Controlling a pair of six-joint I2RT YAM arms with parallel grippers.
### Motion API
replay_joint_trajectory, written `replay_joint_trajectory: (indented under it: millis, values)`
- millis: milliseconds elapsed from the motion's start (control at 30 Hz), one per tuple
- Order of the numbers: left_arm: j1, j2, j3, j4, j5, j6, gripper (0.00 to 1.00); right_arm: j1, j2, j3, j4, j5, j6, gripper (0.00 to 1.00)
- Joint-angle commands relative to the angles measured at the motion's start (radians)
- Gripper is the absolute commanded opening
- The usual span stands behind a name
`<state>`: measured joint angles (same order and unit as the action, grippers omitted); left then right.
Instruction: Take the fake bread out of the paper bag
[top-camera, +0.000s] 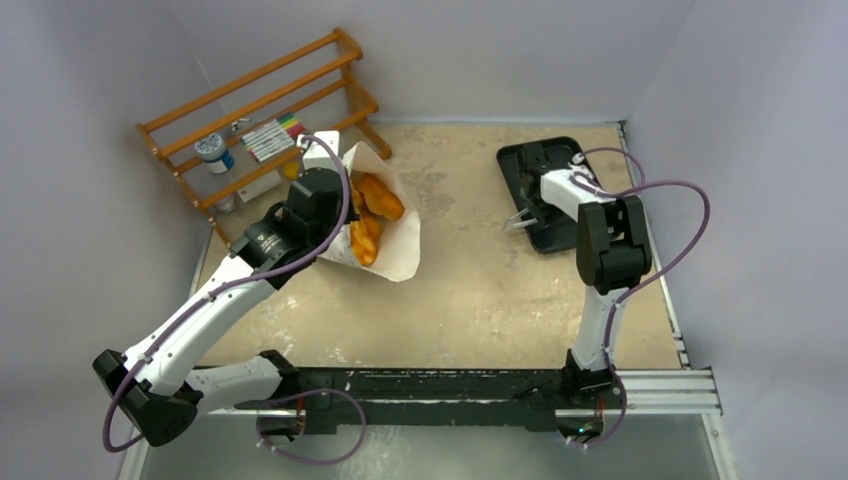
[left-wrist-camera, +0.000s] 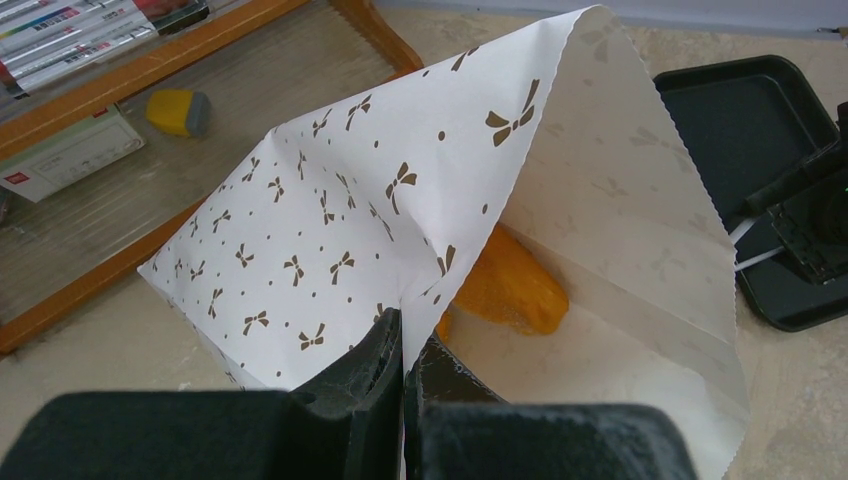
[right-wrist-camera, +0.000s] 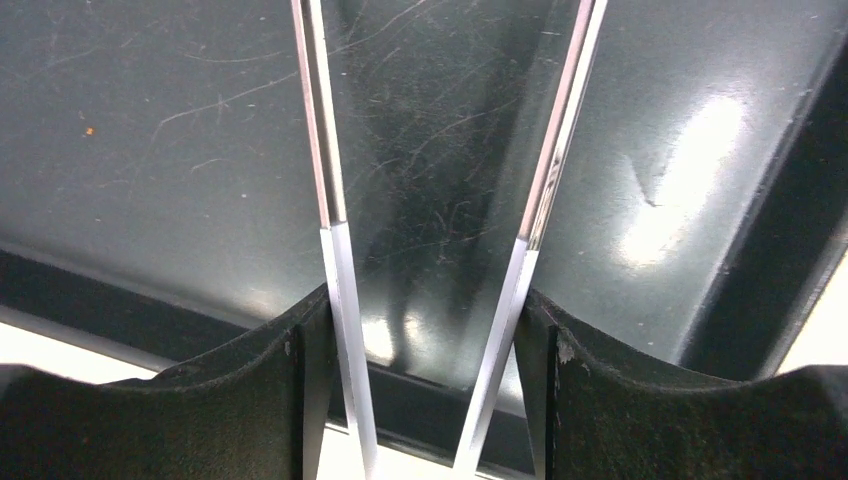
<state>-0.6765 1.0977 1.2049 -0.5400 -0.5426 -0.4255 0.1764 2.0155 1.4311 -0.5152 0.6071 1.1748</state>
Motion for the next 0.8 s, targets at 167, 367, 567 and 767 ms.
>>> replay_joint_trajectory:
  millis: [167, 367, 567, 767]
  values:
    - [0.0, 0.004, 0.048, 0.049, 0.005, 0.021, 0.0, 0.099, -0.122, -0.043, -0.03, 0.196, -0.088, 0.57]
    - [0.0, -0.007, 0.016, 0.045, 0.019, 0.019, 0.0, 0.195, -0.179, -0.036, -0.059, 0.259, -0.117, 0.57]
    - [-0.001, -0.022, -0.018, 0.043, 0.046, 0.009, 0.0, 0.268, -0.29, -0.098, -0.069, 0.279, -0.121, 0.55]
    - [-0.021, -0.039, -0.072, 0.049, 0.059, -0.01, 0.0, 0.339, -0.384, -0.159, -0.082, 0.293, -0.117, 0.54]
